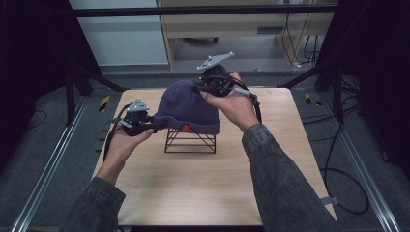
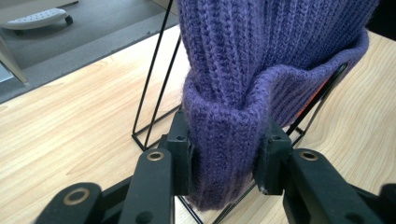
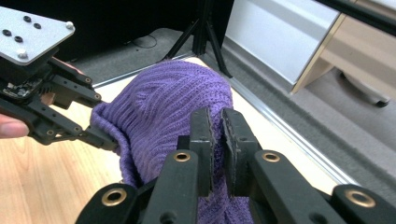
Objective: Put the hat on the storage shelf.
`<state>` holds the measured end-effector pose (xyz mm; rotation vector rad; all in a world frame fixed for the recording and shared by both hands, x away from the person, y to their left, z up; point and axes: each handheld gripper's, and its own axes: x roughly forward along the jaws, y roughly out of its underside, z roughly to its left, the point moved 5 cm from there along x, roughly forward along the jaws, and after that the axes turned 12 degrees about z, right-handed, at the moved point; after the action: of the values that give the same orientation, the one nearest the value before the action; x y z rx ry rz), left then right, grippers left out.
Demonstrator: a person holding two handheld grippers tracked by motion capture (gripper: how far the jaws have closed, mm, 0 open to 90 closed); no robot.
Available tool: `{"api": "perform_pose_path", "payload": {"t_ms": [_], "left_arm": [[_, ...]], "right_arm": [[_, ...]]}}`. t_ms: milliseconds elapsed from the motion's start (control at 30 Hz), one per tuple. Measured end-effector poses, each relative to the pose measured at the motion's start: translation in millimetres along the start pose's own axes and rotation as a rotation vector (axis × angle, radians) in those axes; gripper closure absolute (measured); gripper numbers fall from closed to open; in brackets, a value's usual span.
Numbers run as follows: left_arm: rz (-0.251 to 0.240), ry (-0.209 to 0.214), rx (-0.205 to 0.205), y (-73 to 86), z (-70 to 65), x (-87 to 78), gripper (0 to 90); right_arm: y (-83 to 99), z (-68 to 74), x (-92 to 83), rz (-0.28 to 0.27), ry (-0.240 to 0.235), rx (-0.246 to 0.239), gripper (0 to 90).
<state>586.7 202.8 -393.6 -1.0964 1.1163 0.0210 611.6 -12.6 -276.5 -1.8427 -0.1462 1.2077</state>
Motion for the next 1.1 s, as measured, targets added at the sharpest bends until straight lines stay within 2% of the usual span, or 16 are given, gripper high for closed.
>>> {"api": "perform_pose_path", "payload": {"t_ms": [200,267,467,500,600,867,1100], "left_arm": [[0.011,0.006,0.006,8.2,-2.1,10.1,63.7],[0.023,0.009,0.013,15.1,-2.1,15.4,63.6],[0.028,0.02,-0.008,25.2,-1.8,21.5,63.5],[0.029,0.025,-0.009,27.1,-3.9,22.8,63.5],[0.038,0.02,0.003,29.0,-5.7,24.2,63.6],[0.056,0.019,-0.003,35.0,-5.4,28.3,63.6],[0.086,0.026,-0.005,42.3,-3.4,37.6,63.0]], "right_arm": [[9.1,1.8,5.0,0.014,-0.018,0.001,83.7],[15.1,6.6,10.5,0.033,-0.022,-0.009,83.7],[24.6,11.0,17.6,0.058,-0.025,-0.018,83.7],[28.8,10.4,20.3,0.073,-0.014,-0.03,83.7],[34.7,9.0,22.9,0.079,-0.027,-0.013,83.7],[38.0,12.7,28.3,0.091,-0.041,-0.013,83.7],[42.3,19.3,38.5,0.124,-0.054,-0.023,83.6]]}}
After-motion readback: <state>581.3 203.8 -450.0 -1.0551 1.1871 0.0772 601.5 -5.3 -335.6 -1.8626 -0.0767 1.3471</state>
